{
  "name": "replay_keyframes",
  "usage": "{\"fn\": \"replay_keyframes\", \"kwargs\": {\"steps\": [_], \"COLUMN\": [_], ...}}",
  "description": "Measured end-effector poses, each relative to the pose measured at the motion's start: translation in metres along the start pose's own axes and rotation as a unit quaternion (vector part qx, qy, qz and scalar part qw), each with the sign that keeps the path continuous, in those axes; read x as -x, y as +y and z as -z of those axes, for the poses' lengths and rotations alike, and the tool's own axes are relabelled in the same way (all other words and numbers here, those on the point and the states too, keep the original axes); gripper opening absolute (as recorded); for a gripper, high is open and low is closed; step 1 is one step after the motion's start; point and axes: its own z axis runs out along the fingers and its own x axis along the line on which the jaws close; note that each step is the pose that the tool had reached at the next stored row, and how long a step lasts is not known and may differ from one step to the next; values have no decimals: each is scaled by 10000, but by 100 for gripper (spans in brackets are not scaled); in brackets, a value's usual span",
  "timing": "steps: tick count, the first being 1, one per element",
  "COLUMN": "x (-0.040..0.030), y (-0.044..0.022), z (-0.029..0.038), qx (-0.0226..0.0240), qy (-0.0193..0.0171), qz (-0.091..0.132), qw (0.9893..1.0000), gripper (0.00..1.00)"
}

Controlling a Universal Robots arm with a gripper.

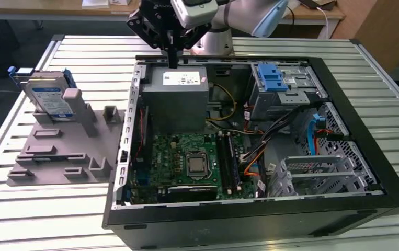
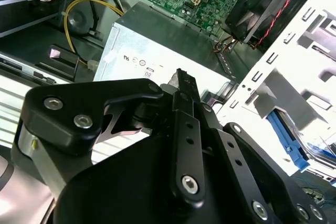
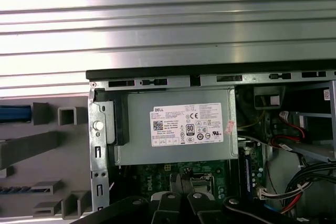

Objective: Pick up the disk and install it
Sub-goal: 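Reach for the disk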

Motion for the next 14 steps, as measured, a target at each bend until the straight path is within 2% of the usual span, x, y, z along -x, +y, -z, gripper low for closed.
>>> {"fn": "replay_keyframes", "kwargs": {"steps": [14], "x": [-64], "y": [-5], "z": [-5], "qx": [0], "qy": [0], "qz": [0], "qw": [10000], "gripper": [11]}}
